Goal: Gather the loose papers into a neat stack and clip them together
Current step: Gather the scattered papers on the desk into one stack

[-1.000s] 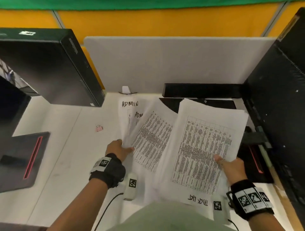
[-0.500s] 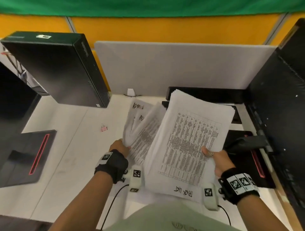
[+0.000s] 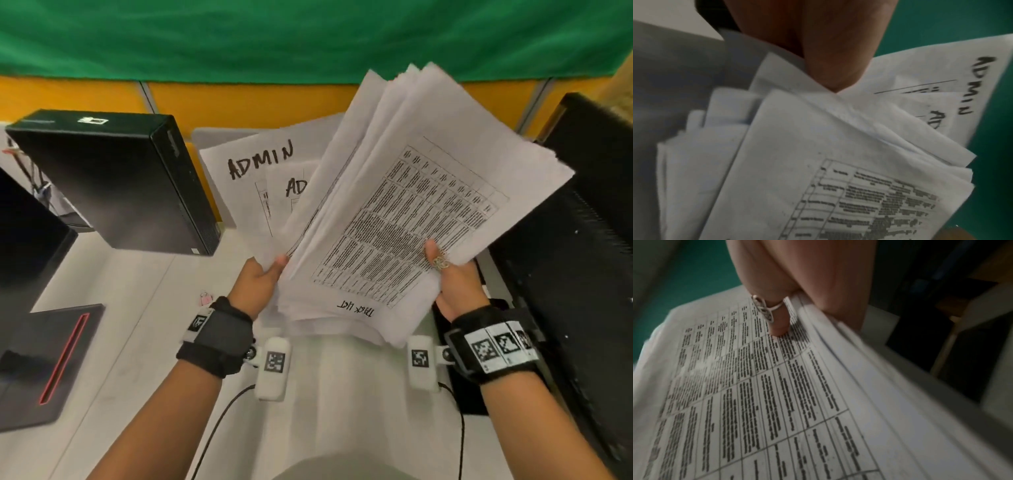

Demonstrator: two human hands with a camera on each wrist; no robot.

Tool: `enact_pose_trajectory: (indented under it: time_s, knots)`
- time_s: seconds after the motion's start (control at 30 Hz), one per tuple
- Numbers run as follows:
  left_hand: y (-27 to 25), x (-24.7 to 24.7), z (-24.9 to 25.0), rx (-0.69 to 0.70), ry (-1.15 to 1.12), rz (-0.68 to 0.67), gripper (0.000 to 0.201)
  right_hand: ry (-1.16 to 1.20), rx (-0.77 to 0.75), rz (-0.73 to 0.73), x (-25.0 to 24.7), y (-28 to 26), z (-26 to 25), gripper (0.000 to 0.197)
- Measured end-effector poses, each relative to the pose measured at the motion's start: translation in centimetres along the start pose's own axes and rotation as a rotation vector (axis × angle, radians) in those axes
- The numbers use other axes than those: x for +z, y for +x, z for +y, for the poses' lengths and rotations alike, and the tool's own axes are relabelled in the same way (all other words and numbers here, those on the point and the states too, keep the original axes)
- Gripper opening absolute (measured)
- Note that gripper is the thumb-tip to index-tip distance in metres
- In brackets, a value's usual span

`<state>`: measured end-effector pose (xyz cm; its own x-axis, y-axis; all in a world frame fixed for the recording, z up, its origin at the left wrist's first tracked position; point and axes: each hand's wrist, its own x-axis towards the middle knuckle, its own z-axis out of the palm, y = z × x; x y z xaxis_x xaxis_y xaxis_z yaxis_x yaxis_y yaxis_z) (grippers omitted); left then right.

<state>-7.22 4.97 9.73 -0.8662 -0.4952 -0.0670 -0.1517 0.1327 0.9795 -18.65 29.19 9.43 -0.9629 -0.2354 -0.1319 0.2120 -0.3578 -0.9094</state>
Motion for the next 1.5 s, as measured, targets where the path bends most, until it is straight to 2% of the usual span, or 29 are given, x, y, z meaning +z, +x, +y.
enact_pose_trajectory:
  time_s: [0.1,0.13,0.17,0.2,0.27,0.3,0.37,0.4,0.47,0.57,0.63,0.77,0.8,0.9,1.0,1.1,1.13,1.27,1.37,1.43,1.5]
  knots:
    - [0.2,0.5,1.8,0.130,-0.079,0.000,0.051,-0.163,-0.179,0.097,1.2,0.3,-1.1,0.053]
    - [0.0,0.8,2.2,0.201,-0.096,-0.013,0.074,-0.174,-0.232,0.118,1.3,0.4,-1.1,0.056]
    - [0.3,0.8,2.3,0.253,-0.103,-0.030,0.049,-0.166,-0.267,0.117,1.3,0.5,-1.1,0.062]
    - [0.3,0.8,2.3,0.284,-0.100,-0.039,0.034,-0.147,-0.272,0.095,1.0,0.7,-0.8,0.072]
    - [0.9,0.8,0.5,0.282,-0.040,-0.090,0.053,-0.117,-0.174,-0.005,0.2,0.9,0.3,0.090]
    - [1.2,1.1,-0.5,0.229,-0.005,-0.102,0.057,-0.124,-0.092,-0.065,-0.2,0.9,1.2,0.088]
    - [1.4,1.8,-1.9,0.118,0.041,-0.126,0.061,-0.209,0.052,-0.146,-0.6,0.5,2.5,0.060]
    - [1.5,2.1,-2.4,0.094,0.061,-0.135,0.061,-0.280,0.081,-0.178,-0.6,0.4,3.1,0.053]
    - [1.8,2.5,-2.6,0.121,0.095,-0.153,0.059,-0.380,0.084,-0.190,-0.1,0.6,3.4,0.047]
    - [2.4,2.8,-1.8,0.108,0.026,-0.111,0.047,-0.348,0.021,-0.158,0.7,1.2,2.5,0.042]
    - [2.4,2.7,-0.9,0.145,-0.016,-0.095,0.046,-0.359,-0.028,-0.193,0.7,1.4,1.4,0.041]
    - [2.3,2.1,-0.7,0.248,-0.030,-0.041,0.067,-0.377,-0.023,-0.269,-0.4,1.1,0.6,0.067]
    - [2.2,2.1,-1.0,0.252,-0.035,-0.025,0.072,-0.410,-0.012,-0.258,-0.5,1.1,1.0,0.067]
    - [1.9,2.8,-1.4,0.227,-0.084,0.014,0.075,-0.442,0.014,-0.168,0.0,0.8,2.3,0.047]
    - [1.1,3.7,-0.8,0.280,-0.289,0.140,0.068,-0.411,0.038,-0.112,0.2,0.8,3.2,0.043]
    - [-0.1,4.2,-0.3,0.365,-0.397,0.206,0.092,-0.351,0.058,-0.104,0.1,0.4,3.1,0.040]
    - [-0.6,4.3,0.1,0.390,-0.413,0.218,0.090,-0.337,0.039,-0.103,0.3,0.1,2.8,0.040]
    - [-1.0,4.8,2.1,0.483,-0.429,0.313,0.055,-0.312,-0.067,-0.123,1.0,-0.4,1.4,0.049]
    - [0.1,5.0,3.4,0.379,-0.458,0.415,0.034,-0.321,-0.095,-0.140,1.4,-0.3,0.8,0.049]
    - [0.4,4.9,4.0,0.290,-0.490,0.425,0.027,-0.331,-0.094,-0.134,1.4,-0.4,0.8,0.044]
    - [0.2,4.7,4.0,0.269,-0.485,0.432,0.024,-0.326,-0.089,-0.129,1.0,-0.4,1.0,0.042]
